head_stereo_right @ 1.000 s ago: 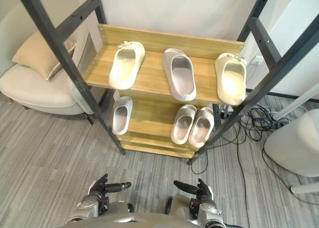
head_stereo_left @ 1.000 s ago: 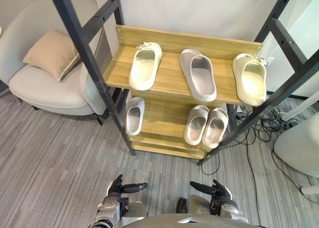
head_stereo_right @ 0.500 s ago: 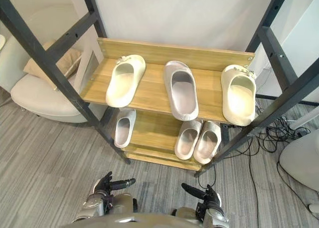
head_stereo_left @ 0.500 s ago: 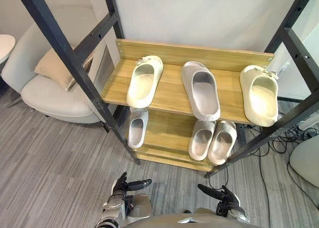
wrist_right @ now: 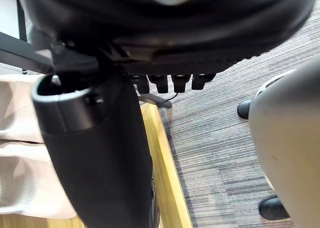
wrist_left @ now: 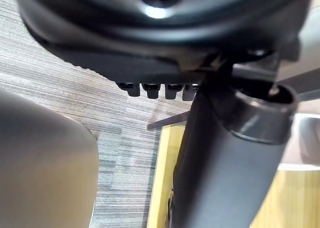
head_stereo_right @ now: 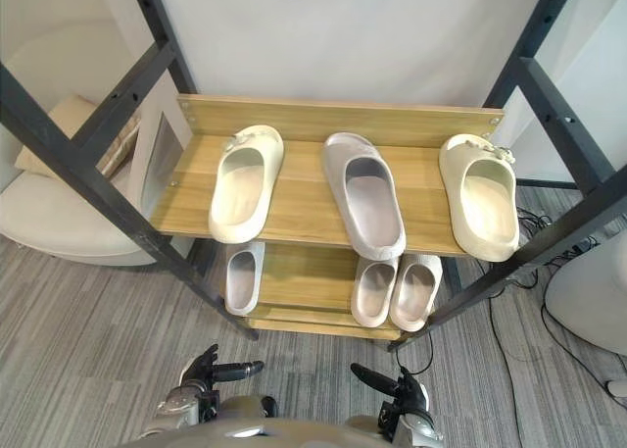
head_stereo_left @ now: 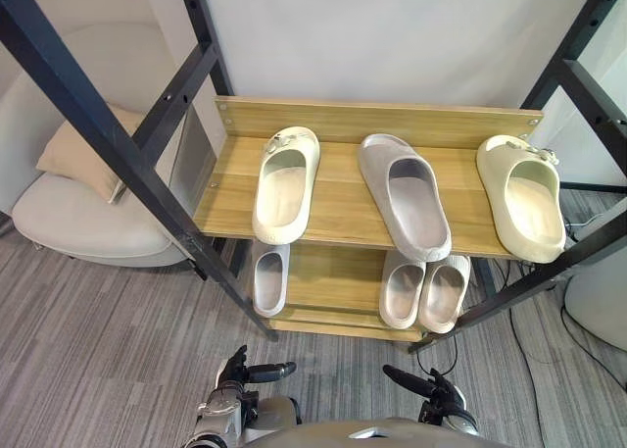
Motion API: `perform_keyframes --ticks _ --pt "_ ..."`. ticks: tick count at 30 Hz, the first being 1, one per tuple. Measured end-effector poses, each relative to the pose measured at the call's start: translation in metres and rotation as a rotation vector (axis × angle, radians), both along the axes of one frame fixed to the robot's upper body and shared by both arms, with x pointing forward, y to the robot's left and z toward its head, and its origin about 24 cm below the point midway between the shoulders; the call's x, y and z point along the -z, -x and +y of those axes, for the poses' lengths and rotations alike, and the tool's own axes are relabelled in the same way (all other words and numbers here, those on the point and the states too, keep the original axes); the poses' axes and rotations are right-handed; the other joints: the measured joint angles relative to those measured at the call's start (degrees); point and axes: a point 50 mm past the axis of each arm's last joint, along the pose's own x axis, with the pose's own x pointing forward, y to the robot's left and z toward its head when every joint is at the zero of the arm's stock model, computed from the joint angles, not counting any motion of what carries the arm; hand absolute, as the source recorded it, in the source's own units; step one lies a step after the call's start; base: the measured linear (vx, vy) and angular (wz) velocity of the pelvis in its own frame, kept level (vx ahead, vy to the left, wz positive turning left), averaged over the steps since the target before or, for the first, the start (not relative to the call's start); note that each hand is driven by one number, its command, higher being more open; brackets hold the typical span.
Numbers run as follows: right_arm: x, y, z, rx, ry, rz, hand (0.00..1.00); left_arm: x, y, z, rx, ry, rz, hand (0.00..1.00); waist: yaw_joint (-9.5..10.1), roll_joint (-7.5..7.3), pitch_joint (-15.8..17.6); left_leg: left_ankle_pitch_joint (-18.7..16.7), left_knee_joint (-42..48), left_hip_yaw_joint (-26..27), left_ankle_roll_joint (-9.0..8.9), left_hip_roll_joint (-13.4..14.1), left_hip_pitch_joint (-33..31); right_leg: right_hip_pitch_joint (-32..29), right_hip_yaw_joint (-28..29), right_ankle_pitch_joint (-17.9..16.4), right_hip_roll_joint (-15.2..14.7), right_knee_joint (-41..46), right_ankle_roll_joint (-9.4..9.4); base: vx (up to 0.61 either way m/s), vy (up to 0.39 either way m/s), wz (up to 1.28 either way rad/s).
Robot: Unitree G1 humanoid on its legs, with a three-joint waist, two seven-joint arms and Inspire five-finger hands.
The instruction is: Organize the slippers on the shoe rack
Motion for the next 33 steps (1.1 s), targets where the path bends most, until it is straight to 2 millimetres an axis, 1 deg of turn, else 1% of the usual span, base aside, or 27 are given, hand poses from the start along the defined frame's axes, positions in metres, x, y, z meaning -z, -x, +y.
perform_keyframes --ticks 3,6,8,11,13,14,15,16,18,19,22,23,25,29,31,33 --pt "-0.002 0.001 -0.003 0.038 0.011 -0.014 1.0 0.001 0.002 0.001 -0.005 -0.009 0.011 1.0 -0.29 0.05 -0.42 1.48 -2.31 -0.03 -0.08 0.37 0.98 -0.26 0.75 0.65 0.56 -0.36 -0.44 -0.05 -0.048 -0.09" --pt "-0.011 -0.002 -0.009 0.053 0.058 -0.086 1.0 0.002 0.006 0.001 -0.012 -0.018 0.02 1.0 -1.2 0.1 -0.51 3.01 -4.66 -0.02 -0.18 0.33 1.88 -0.47 1.42 1.66 0.74 -1.11 -0.48 -0.09 -0.017 -0.1" --pt "-0.017 -0.002 -0.013 0.076 0.075 -0.126 1.0 0.002 0.006 0.001 -0.014 -0.02 0.021 1.0 -1.31 0.01 -0.53 3.6 -5.5 0.05 -0.32 0.28 2.08 -0.65 1.77 2.23 0.74 -1.51 -0.37 -0.09 0.014 -0.08" --pt "-0.027 0.0 -0.015 0.116 0.099 -0.19 1.0 0.002 0.008 0.001 -0.021 -0.028 0.023 1.0 -1.34 -0.49 -0.8 4.68 -7.31 0.84 -0.26 0.21 2.91 -1.24 2.92 2.74 0.68 -1.57 -0.01 -0.1 0.026 -0.17" --pt "-0.041 0.0 -0.014 0.115 0.119 -0.265 1.0 0.002 0.01 0.002 -0.026 -0.036 0.025 1.0 -1.56 -0.58 -0.94 5.06 -9.09 1.86 -0.71 0.27 4.01 -1.77 4.3 3.02 0.74 -1.33 0.14 -0.08 0.021 -0.26" --pt "-0.044 0.0 -0.013 0.117 0.122 -0.28 1.0 0.002 0.011 0.002 -0.025 -0.038 0.025 1.0 -1.71 -0.59 -0.96 5.08 -9.32 1.97 -0.81 0.27 4.13 -1.94 4.41 3.03 0.75 -1.22 0.15 -0.06 0.014 -0.24" --pt "-0.052 -0.002 -0.012 0.12 0.129 -0.329 1.0 0.002 0.013 0.002 -0.023 -0.043 0.023 1.0 -2.48 -0.6 -1.18 5.09 -9.66 2.19 -0.84 0.28 4.13 -2.63 4.95 3.03 0.81 -0.73 0.16 -0.03 0.01 -0.18" --pt "-0.057 -0.002 -0.012 0.129 0.134 -0.356 1.0 0.002 0.014 0.002 -0.019 -0.046 0.023 1.0 -2.77 -0.54 -1.24 5.08 -9.71 2.52 -0.86 0.34 4.19 -2.86 5.32 3.01 0.85 -0.52 0.16 -0.01 0.007 -0.26" --pt "-0.071 -0.004 -0.013 0.15 0.153 -0.419 1.0 0.002 0.014 0.001 -0.012 -0.047 0.022 1.0 -2.92 -0.24 -1.47 5.02 -9.84 3.56 -0.94 0.61 4.26 -3.95 6.34 2.73 1.0 0.49 0.13 0.01 0.001 -0.23" --pt "-0.072 -0.003 -0.013 0.152 0.156 -0.424 1.0 0.002 0.014 0.001 -0.009 -0.048 0.022 1.0 -2.92 -0.21 -1.5 5.01 -9.86 3.6 -0.95 0.65 4.24 -4.05 6.39 2.67 1.0 0.58 0.14 0.03 -0.011 -0.13" --pt "-0.1 -0.009 -0.012 0.161 0.188 -0.545 1.0 0.002 0.015 -0.002 -0.002 -0.049 0.02 1.0 -3.07 0.35 -1.92 4.97 -9.67 4.57 -0.79 0.88 4.41 -4.83 7.32 1.89 1.22 1.85 0.19 0.05 -0.016 -0.14" --pt "-0.115 -0.013 -0.009 0.14 0.207 -0.607 1.0 0.002 0.016 -0.003 0.007 -0.052 0.017 1.0 -3.42 0.43 -2.09 4.6 -9.16 4.83 -0.81 0.92 4.37 -5.37 7.6 1.08 1.21 3.09 0.23 0.06 -0.022 -0.12" --pt "-0.138 -0.018 -0.004 0.102 0.252 -0.703 1.0 0.001 0.017 -0.004 0.036 -0.065 0.015 1.0 -4.14 0.46 -2.3 3.85 -8.17 4.84 -0.85 1.01 4.44 -5.54 7.68 0.14 1.2 4.39 0.25 0.05 -0.028 -0.05" --pt "-0.169 -0.028 0.005 0.043 0.301 -0.851 1.0 0.001 0.015 -0.008 0.102 -0.083 0.007 1.0 -4.27 0.5 -2.49 3.41 -7.54 4.84 -0.76 1.0 4.63 -5.55 8.13 -0.39 1.19 4.95 0.24 0.03 -0.021 -0.05" --pt "-0.184 -0.034 0.016 -0.008 0.338 -0.924 1.0 0.0 0.013 -0.01 0.15 -0.095 0.002 1.0 -4.35 0.45 -2.47 3.4 -7.56 4.79 -0.75 0.89 5.01 -5.4 8.48 -0.39 1.17 4.95 0.24 0.0 -0.014 -0.06" --pt "-0.192 -0.036 0.025 -0.047 0.345 -0.963 1.0 0.0 0.012 -0.012 0.189 -0.104 0.002 1.0 -4.47 0.32 -2.53 3.38 -7.56 4.69 -0.72 0.81 5.4 -5.04 8.56 -0.4 1.12 4.89 0.24 -0.01 -0.005 -0.02"
